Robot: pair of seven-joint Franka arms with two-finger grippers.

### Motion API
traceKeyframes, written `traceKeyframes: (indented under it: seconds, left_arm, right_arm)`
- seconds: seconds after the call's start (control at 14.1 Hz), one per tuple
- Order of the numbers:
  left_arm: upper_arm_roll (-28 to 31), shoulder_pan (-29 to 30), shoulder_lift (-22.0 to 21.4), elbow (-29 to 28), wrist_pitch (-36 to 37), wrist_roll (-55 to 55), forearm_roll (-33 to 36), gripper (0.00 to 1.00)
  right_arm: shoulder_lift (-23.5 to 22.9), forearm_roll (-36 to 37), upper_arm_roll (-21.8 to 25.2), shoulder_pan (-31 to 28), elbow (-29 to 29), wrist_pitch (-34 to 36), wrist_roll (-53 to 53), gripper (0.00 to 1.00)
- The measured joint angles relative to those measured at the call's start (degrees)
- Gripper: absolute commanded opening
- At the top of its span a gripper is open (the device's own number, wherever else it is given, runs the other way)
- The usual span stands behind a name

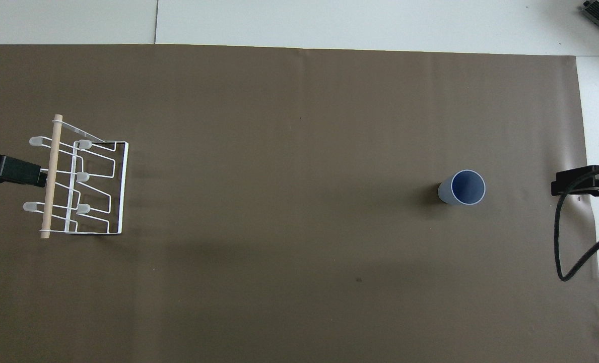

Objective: Hang cup on cup holder

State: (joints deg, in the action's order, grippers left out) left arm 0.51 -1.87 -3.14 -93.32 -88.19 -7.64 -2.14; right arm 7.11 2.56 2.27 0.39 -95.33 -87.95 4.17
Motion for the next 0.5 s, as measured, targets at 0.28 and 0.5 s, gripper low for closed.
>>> traceKeyframes:
  seconds: [0.28,0.5]
  left_arm:
    - [0.0,0.0,0.0,0.0,0.0,0.0,0.0,1.00]
    - [0.0,0.0,0.0,0.0,0.0,0.0,0.0,1.00]
  right_arm:
    - [0.0,-0.7,-0.2,0.0,-0.2,0.0,0.0,1.00]
    - [0.1,-0.9,-0.7,0.3,-2.3,-4.4,0.0,1.00]
